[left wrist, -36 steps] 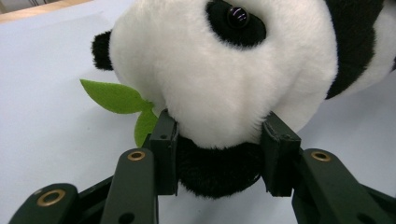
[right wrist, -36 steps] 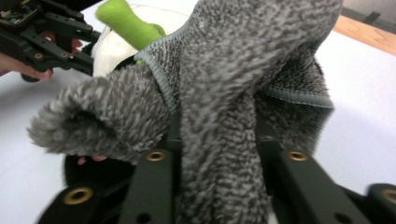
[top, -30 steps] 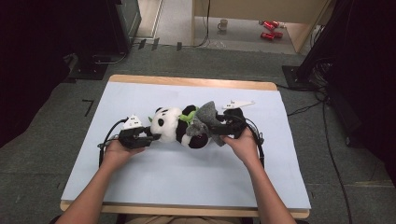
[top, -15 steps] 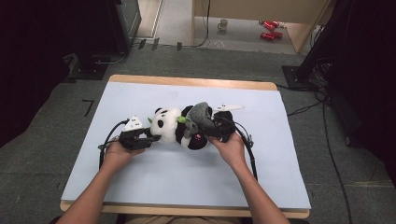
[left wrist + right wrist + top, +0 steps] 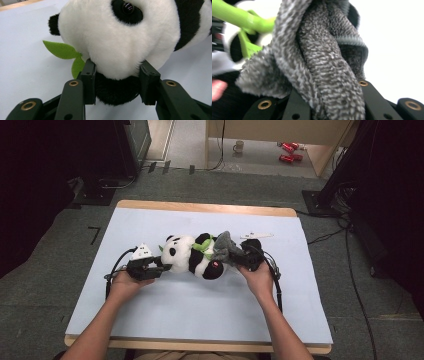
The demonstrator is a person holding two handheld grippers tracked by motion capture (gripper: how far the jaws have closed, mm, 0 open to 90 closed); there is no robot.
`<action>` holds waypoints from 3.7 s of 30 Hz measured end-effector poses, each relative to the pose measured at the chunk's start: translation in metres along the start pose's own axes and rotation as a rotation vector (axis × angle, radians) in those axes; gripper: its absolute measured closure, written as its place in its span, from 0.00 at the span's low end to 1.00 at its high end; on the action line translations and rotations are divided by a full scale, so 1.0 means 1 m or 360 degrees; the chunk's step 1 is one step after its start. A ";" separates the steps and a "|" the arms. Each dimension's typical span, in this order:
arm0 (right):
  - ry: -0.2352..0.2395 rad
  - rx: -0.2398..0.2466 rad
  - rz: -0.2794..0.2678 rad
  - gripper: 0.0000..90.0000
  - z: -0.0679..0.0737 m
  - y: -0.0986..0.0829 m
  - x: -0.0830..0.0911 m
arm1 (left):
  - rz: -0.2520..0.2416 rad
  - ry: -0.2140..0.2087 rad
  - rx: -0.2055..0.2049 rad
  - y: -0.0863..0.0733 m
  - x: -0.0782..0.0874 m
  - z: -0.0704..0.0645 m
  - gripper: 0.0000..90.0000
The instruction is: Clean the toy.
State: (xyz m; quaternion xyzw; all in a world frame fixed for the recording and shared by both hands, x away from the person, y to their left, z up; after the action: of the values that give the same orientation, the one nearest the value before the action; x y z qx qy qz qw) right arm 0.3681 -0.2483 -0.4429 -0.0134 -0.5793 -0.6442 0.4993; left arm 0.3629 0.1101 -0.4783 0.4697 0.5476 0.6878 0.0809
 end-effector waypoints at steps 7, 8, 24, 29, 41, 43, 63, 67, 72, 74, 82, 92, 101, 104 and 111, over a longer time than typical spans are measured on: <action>-0.0271 -0.0039 0.0118 0.88 -0.021 -0.006 0.010 | 0.0018 -0.0015 -0.0004 -0.001 0.000 0.002 0.63; -0.0277 -0.0064 0.0092 0.88 -0.025 -0.005 0.017 | 0.0018 -0.0017 -0.0005 -0.002 0.000 0.002 0.63; 0.0164 0.0116 -0.0205 0.86 0.046 0.038 0.034 | -0.0018 0.0008 0.0047 -0.006 0.000 -0.003 0.63; 0.0168 0.0130 -0.0067 0.86 0.052 0.029 0.002 | -0.0021 0.0032 0.0044 -0.008 0.000 -0.005 0.63; -0.0011 0.0031 -0.0004 0.87 0.013 0.002 -0.002 | -0.0005 -0.0005 0.0060 -0.004 0.000 -0.001 0.62; 0.0002 -0.0035 -0.0002 0.87 0.006 -0.005 0.000 | 0.0008 -0.0033 0.0065 -0.003 0.000 0.003 0.62; -0.0041 -0.0124 -0.0248 0.87 -0.013 0.018 0.060 | -0.0010 -0.0094 0.0067 -0.010 0.000 0.006 0.61; 0.0047 -0.0053 -0.0302 0.87 0.004 0.035 0.058 | -0.0020 -0.0084 0.0062 -0.011 0.000 0.005 0.61; 0.0165 -0.0018 -0.0332 0.86 0.019 0.047 0.041 | -0.0039 -0.0066 0.0044 -0.014 0.000 0.003 0.61; 0.0169 -0.0007 -0.0340 0.85 0.021 0.050 0.029 | -0.0049 -0.0053 0.0046 -0.015 0.000 0.001 0.61; 0.0001 -0.0018 -0.0218 0.86 0.000 0.038 0.008 | -0.0061 -0.0030 0.0086 -0.014 0.000 -0.001 0.61; -0.0157 -0.0202 -0.0132 0.86 -0.039 0.021 0.020 | -0.0044 -0.0061 0.0043 -0.015 0.000 0.002 0.61; -0.0125 -0.0255 -0.0354 0.86 -0.042 0.027 0.061 | -0.0043 -0.0081 0.0047 -0.014 -0.002 0.004 0.61; -0.0069 -0.0242 -0.0415 0.86 -0.036 0.034 0.067 | -0.0044 -0.0071 0.0046 -0.015 -0.001 0.003 0.61; 0.0022 -0.0132 -0.0404 0.86 -0.012 0.048 0.053 | -0.0048 -0.0038 0.0037 -0.017 0.000 -0.001 0.61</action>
State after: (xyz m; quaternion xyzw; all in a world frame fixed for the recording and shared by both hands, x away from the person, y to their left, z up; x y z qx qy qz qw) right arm 0.3797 -0.2827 -0.3797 0.0439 -0.5457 -0.7257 0.4167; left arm 0.3559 0.1158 -0.4922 0.4705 0.5616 0.6743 0.0923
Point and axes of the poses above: each handheld gripper's, and its own axes: x roughly backward along the jaws, y roughly out of its top, z roughly to its left, the point moved 1 cm from there along -x, roughly forward along the jaws, and after that the axes turned 5 degrees about y, right-handed, at the moved point
